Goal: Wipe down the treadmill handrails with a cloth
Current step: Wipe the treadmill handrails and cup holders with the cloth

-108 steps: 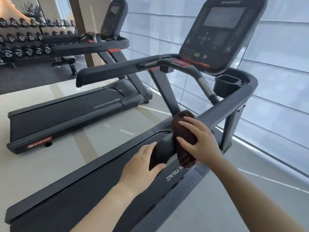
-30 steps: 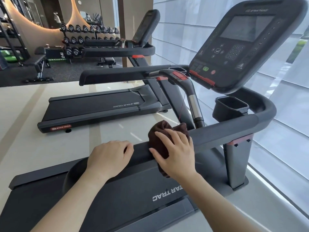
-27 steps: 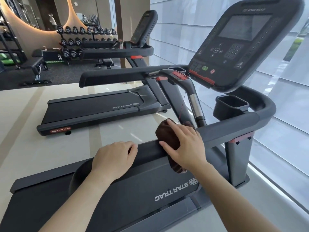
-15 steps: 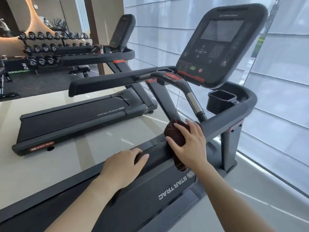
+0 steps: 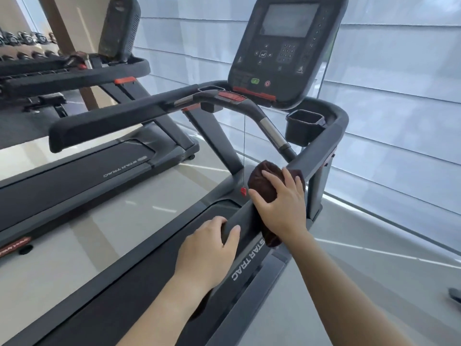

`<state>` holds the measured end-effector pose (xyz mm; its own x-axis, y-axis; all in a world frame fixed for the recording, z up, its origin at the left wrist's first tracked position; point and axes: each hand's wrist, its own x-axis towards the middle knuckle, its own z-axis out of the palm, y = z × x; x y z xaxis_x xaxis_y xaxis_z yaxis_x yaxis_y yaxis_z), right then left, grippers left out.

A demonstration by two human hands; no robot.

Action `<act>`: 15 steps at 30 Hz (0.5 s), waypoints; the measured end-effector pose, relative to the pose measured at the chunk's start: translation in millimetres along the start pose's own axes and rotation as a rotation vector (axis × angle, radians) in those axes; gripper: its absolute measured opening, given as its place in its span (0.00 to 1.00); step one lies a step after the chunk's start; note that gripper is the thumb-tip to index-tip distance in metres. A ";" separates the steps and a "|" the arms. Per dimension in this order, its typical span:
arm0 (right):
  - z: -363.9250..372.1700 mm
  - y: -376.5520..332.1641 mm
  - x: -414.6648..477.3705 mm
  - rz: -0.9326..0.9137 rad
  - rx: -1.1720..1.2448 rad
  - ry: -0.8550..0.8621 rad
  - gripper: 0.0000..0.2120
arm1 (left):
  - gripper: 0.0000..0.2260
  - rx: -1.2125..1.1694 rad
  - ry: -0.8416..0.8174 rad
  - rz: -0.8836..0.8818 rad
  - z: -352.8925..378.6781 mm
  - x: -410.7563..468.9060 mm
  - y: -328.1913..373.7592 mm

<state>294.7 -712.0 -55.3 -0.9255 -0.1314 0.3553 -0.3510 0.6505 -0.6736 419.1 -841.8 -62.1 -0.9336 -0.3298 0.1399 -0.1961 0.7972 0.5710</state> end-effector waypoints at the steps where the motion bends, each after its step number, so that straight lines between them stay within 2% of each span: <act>1: 2.0 1.8 -7.4 -0.020 0.023 0.022 0.24 | 0.24 0.002 0.000 -0.003 0.6 0.4 0.2; 5: 6.2 1.1 -22.9 -0.059 0.054 0.014 0.24 | 0.21 -0.070 -0.123 -0.046 -3.3 10.2 -0.1; 7: 2.4 -2.2 -3.6 -0.015 0.006 -0.008 0.23 | 0.19 -0.114 -0.194 -0.034 -8.0 23.5 -1.4; 10: -3.1 -5.3 14.9 0.046 -0.066 -0.036 0.22 | 0.15 -0.151 -0.212 -0.012 -13.0 41.8 -5.5; 15: 0.1 -7.6 -4.4 0.093 -0.085 -0.023 0.24 | 0.15 -0.156 -0.304 0.049 -12.9 72.1 -19.3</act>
<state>301.4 -716.5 -51.8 -0.9568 -0.0842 0.2784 -0.2512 0.7214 -0.6453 359.5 -887.5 -52.6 -0.9921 -0.1083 -0.0642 -0.1225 0.7137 0.6896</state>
